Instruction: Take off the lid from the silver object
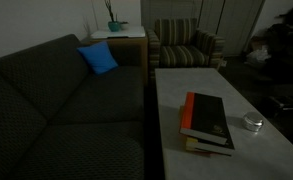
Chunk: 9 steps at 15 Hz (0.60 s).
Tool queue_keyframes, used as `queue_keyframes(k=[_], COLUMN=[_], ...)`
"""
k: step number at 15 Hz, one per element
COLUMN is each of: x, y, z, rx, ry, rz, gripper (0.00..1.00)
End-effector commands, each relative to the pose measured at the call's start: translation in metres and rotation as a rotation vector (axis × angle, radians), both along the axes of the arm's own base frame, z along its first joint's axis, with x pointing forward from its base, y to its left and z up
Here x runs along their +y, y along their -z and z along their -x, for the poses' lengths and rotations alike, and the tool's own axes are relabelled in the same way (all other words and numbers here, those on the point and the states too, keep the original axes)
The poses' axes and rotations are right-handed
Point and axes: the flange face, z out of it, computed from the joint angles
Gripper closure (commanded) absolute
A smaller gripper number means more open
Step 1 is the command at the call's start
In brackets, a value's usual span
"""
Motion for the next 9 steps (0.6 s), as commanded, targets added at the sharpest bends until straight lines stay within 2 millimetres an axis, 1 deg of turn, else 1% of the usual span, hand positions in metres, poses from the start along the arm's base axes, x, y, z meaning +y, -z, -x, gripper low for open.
queue_keyframes(k=[1,6,9], x=[-0.0002,-0.0002,0.0002], y=[-0.0008,-0.0008,-0.0028], z=[-0.0001,-0.0001,-0.004], rx=[0.001,0.001,0.004], ry=[0.0,0.0,-0.005], rz=[0.0,0.0,0.001], gripper=[0.0,0.0,0.0])
